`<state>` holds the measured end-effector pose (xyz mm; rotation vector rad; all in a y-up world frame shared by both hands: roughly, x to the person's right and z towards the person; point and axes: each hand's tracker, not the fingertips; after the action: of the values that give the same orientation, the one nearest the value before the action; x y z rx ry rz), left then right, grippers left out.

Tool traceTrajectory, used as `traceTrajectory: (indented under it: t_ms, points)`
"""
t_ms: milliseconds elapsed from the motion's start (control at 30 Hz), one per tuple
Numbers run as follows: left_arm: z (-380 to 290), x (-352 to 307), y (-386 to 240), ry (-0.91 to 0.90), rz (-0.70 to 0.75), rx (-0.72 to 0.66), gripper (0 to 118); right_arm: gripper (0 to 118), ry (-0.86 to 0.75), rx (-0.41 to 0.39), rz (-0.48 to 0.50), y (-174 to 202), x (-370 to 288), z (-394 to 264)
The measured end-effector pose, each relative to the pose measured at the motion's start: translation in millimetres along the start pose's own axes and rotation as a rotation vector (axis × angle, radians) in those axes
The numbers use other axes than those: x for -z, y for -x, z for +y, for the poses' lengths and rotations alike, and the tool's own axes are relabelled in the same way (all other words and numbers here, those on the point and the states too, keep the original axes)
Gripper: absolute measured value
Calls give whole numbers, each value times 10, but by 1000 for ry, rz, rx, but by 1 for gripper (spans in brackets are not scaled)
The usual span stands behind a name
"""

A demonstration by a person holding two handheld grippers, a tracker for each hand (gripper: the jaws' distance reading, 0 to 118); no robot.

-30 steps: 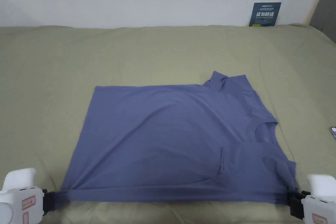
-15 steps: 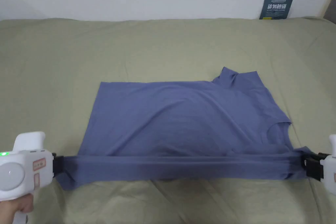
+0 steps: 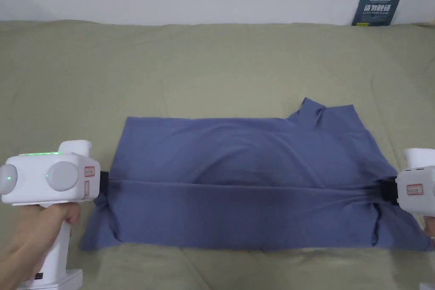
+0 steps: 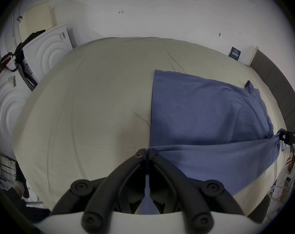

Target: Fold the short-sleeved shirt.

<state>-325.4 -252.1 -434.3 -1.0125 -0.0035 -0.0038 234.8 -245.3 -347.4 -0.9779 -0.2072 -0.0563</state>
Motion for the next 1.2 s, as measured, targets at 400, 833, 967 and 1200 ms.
traceTrajectory:
  t_ms: [400, 833, 967, 1200]
  points:
    - [-446, -554, 289, -40, -45, -60, 93, 75, -54, 85, 39, -338, -499, -569]
    - [-1097, -322, 75, 61, -81, 16, 115, 0, -42, 127, 86, -329, -698, -1245]
    - [-922, -326, 18, 85, -3, 34, 62, 0, -28, 130, 69, -386, -630, -1181]
    - [-923, -432, -24, 64, -55, -26, 9, 92, -12, 120, 120, -480, -363, -991]
